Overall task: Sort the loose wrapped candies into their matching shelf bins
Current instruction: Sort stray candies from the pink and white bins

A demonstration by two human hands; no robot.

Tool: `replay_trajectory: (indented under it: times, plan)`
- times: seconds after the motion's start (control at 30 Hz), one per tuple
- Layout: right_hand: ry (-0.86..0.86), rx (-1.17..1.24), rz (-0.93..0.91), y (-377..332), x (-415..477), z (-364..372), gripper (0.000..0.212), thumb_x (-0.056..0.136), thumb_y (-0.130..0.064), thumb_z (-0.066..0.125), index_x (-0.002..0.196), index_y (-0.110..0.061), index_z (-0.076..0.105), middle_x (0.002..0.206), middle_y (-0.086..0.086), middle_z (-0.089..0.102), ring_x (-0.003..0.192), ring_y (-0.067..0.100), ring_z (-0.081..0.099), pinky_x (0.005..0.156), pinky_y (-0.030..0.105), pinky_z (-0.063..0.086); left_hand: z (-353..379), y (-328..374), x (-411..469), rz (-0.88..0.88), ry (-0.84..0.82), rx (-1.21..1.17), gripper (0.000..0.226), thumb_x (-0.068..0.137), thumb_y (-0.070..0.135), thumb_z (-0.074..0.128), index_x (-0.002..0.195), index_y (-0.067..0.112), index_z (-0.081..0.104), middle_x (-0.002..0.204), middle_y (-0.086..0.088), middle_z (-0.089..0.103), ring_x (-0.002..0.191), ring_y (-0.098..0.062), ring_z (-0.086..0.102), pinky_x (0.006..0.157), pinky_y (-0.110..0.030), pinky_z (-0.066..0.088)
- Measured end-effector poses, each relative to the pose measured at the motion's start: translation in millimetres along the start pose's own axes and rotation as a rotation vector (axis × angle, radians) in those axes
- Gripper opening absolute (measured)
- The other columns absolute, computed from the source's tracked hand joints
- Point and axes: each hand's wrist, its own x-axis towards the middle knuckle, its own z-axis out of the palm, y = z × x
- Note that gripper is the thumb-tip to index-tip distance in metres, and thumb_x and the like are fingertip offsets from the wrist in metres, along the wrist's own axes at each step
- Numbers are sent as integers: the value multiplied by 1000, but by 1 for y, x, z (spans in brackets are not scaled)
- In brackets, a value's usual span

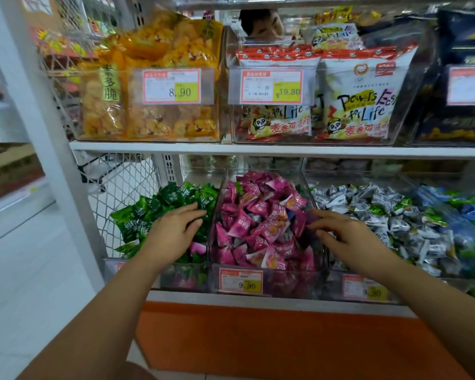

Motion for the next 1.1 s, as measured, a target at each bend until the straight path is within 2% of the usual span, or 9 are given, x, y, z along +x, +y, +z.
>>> replay_trajectory:
  times: [0.1,0.2,0.4,0.57,0.67,0.73,0.83,0.97,1.1]
  plan:
    - [7,14,-7,0,-1,-1,27,98,-20,49,121,-22,61,149,-12,35,122,13,49,69,-4,35,-9,17,-7,36,199,-154,26,95,18,53,119,23,64,128,8,55,115,-9,50,100,-21,33]
    - [13,43,-10,-3,-2,-4,28,97,-21,51,124,-23,59,148,-11,37,127,10,45,78,-4,34,-17,50,-11,101,208,-224,23,94,17,56,112,27,65,110,17,56,95,6,50,85,-6,34]
    - [49,38,-30,1,-11,-12,31,97,-15,51,125,-25,60,145,-7,43,134,13,39,103,22,39,11,118,7,296,-143,-203,26,97,25,51,120,28,62,116,14,59,103,3,51,89,-11,38]
    - [-34,41,-33,10,-12,-16,38,99,-13,46,133,-29,52,149,-12,36,139,9,30,113,28,31,48,152,33,354,-454,-59,31,95,26,55,126,24,60,107,10,61,78,3,48,64,-5,34]
    - [-73,58,-37,12,-15,-18,40,100,-12,43,136,-31,48,150,-17,31,128,-1,41,88,9,42,58,151,42,393,-568,93,34,94,30,56,127,24,59,122,2,62,111,-13,52,86,-24,40]
    - [-93,80,-36,13,-16,-19,42,100,-10,42,137,-30,47,147,-21,28,96,-21,47,66,3,37,57,145,43,386,-599,106,30,95,27,55,123,24,62,120,4,63,111,-13,54,86,-26,41]
    - [-99,112,-35,14,-16,-17,43,100,-9,42,137,-31,47,150,-21,28,105,-14,49,66,8,35,47,134,41,382,-612,103,25,95,21,55,117,23,65,116,8,65,87,1,54,77,-18,42]
    - [-100,124,-14,12,-17,-18,42,100,-7,42,137,-27,48,151,-16,29,85,-17,51,61,-1,34,37,121,32,380,-618,108,23,97,20,52,113,26,68,101,16,67,73,9,57,73,-11,47]
    - [-103,114,-1,12,-18,-17,44,100,-5,42,138,-28,47,153,-14,29,116,15,52,61,-2,33,31,117,25,359,-629,107,26,98,22,50,118,28,65,116,10,66,94,-9,64,87,-32,51]
